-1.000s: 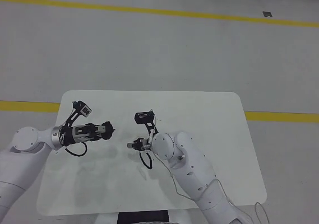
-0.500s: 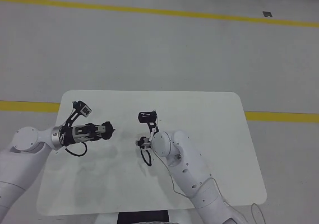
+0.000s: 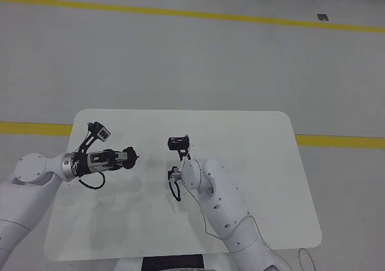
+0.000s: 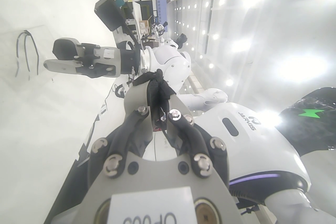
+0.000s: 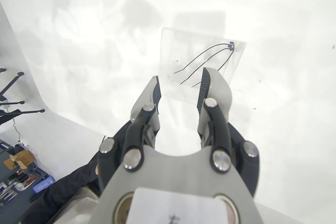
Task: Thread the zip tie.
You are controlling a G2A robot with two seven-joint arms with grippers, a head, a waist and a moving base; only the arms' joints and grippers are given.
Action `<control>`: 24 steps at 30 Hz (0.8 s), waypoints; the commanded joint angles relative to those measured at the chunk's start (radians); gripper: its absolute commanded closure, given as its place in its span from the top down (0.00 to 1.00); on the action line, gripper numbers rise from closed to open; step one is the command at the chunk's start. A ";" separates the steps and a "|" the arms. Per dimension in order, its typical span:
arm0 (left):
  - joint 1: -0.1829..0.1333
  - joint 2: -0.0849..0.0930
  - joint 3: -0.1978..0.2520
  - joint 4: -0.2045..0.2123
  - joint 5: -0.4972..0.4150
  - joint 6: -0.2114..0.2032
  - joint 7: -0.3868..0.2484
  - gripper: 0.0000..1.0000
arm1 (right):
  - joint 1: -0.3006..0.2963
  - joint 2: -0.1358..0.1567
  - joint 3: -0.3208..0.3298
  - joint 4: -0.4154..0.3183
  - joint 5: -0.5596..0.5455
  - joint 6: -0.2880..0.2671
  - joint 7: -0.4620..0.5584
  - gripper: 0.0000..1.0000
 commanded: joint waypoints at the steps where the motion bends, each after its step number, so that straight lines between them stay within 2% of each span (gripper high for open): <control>1: 0.000 0.000 0.000 0.000 0.000 0.000 0.000 0.00 | 0.000 -0.006 0.003 0.011 -0.007 0.000 -0.001 0.31; 9: 0.000 0.000 0.000 0.000 0.000 0.000 0.000 0.00 | 0.011 -0.034 0.011 0.059 -0.083 0.000 0.024 0.31; 24: 0.000 0.000 0.000 0.000 0.000 0.000 0.000 0.00 | 0.013 -0.080 0.045 0.071 -0.246 0.000 0.053 0.37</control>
